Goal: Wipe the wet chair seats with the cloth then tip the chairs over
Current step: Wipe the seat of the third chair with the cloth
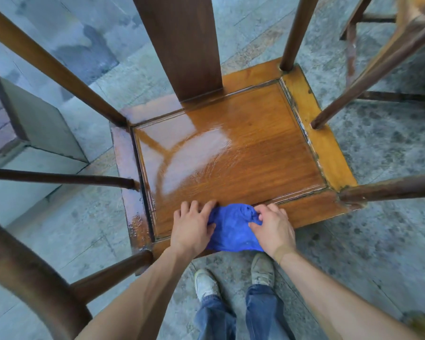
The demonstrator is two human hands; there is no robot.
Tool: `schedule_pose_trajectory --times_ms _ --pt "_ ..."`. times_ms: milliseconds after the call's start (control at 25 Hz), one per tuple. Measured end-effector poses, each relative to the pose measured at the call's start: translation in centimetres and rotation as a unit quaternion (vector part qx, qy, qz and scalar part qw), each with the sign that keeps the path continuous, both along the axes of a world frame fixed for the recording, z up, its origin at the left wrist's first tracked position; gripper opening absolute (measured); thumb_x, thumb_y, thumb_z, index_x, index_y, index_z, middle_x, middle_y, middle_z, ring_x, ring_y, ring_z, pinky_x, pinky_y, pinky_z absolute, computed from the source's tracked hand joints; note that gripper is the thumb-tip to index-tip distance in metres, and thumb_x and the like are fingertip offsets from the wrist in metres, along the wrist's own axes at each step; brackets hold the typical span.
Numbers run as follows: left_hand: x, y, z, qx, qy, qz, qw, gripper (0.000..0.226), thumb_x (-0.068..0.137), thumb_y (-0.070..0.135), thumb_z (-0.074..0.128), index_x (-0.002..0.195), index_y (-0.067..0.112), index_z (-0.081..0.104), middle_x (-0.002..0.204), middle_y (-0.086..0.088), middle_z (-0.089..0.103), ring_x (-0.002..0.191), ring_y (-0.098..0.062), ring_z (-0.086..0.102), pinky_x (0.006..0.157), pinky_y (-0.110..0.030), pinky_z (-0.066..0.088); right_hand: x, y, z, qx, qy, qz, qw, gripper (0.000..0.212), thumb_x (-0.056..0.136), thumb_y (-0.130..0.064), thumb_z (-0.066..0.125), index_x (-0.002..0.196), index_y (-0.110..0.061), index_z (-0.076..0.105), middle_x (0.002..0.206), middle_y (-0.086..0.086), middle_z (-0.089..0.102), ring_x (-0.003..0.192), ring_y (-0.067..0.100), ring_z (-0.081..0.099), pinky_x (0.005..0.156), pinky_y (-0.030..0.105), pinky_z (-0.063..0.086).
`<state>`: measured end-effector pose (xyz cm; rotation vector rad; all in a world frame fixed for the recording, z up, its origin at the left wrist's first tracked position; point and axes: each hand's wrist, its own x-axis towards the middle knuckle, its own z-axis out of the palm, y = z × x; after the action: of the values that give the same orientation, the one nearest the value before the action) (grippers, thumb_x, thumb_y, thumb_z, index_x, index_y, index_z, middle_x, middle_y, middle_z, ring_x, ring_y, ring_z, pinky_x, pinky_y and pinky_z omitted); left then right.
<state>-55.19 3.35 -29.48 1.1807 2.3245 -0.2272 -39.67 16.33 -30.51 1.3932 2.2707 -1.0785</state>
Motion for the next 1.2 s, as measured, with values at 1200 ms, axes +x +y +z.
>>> schedule_pose_trajectory --times_ms 1200 --pt "4.5 14.3 61.1 0.597 -0.265 -0.131 0.746 0.028 0.09 0.003 0.066 0.099 0.029 0.065 0.104 0.004 0.066 0.1 -0.003 0.06 0.087 -0.011 0.041 13.0 9.1 61.6 0.161 0.529 -0.156 0.818 0.039 0.09 -0.002 0.067 0.102 -0.039 0.065 0.095 -0.013 0.074 0.089 0.006 0.066 0.086 0.029 0.053"
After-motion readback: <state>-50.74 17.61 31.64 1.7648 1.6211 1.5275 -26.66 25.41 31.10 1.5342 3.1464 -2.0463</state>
